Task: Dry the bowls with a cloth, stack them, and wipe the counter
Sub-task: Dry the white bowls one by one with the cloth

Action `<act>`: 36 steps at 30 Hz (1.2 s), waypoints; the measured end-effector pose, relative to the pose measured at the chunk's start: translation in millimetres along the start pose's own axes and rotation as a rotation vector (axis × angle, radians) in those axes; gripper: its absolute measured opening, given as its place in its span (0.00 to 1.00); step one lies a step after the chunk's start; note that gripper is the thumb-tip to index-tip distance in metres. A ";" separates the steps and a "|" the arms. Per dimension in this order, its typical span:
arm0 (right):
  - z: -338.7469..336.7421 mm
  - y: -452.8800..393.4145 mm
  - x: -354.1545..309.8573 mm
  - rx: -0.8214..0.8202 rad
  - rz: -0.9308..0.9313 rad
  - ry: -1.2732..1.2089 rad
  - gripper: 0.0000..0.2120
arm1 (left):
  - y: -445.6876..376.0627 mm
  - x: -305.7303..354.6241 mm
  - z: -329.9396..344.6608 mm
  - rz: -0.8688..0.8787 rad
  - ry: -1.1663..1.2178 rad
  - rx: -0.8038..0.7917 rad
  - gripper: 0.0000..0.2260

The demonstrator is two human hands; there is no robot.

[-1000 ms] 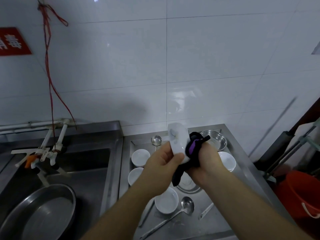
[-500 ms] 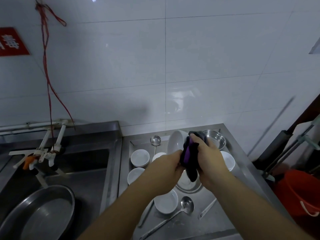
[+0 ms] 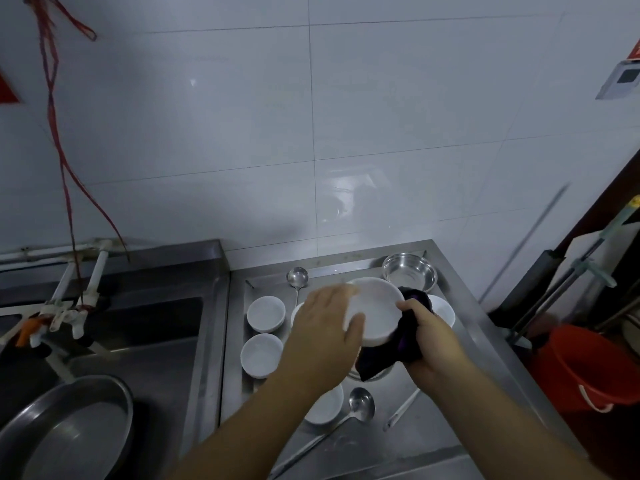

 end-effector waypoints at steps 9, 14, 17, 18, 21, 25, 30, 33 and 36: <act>-52.0 -25.0 -21.0 0.056 -0.042 0.045 0.18 | -16.3 -14.8 63.4 -0.791 1.040 0.044 0.09; -91.0 -51.9 -43.8 0.116 -0.065 0.117 0.14 | -39.7 -2.1 97.9 -0.781 1.073 0.000 0.10; -113.5 -70.9 -62.2 0.192 -0.113 0.181 0.12 | -60.8 7.9 124.2 -0.778 1.020 -0.012 0.10; -120.8 -78.9 -69.6 0.206 -0.121 0.202 0.13 | -68.7 10.5 134.5 -0.786 1.011 -0.014 0.10; -142.3 -104.2 -95.7 0.220 -0.123 0.260 0.15 | -94.3 16.5 166.8 -0.821 1.022 -0.041 0.10; -168.5 -144.0 -128.1 0.210 -0.065 0.303 0.16 | -127.4 20.7 211.4 -0.922 1.055 -0.016 0.12; -206.8 -201.4 -158.6 0.184 0.004 0.436 0.16 | -157.6 25.3 264.9 -1.059 1.135 0.026 0.11; -231.1 -234.8 -168.1 0.194 0.029 0.532 0.17 | -169.2 31.0 295.0 -1.118 1.161 0.025 0.11; -250.4 -263.8 -171.5 0.203 0.063 0.597 0.19 | -180.1 33.5 319.3 -1.155 1.150 0.017 0.11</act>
Point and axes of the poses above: each hand's wrist, its own y-axis away from the middle knuckle, its own z-axis out of the palm, x = y × z, the point moved 2 cm from there along -y, towards the middle knuckle, and after that the axes turned 8 degrees about z, right-handed, at the moved point
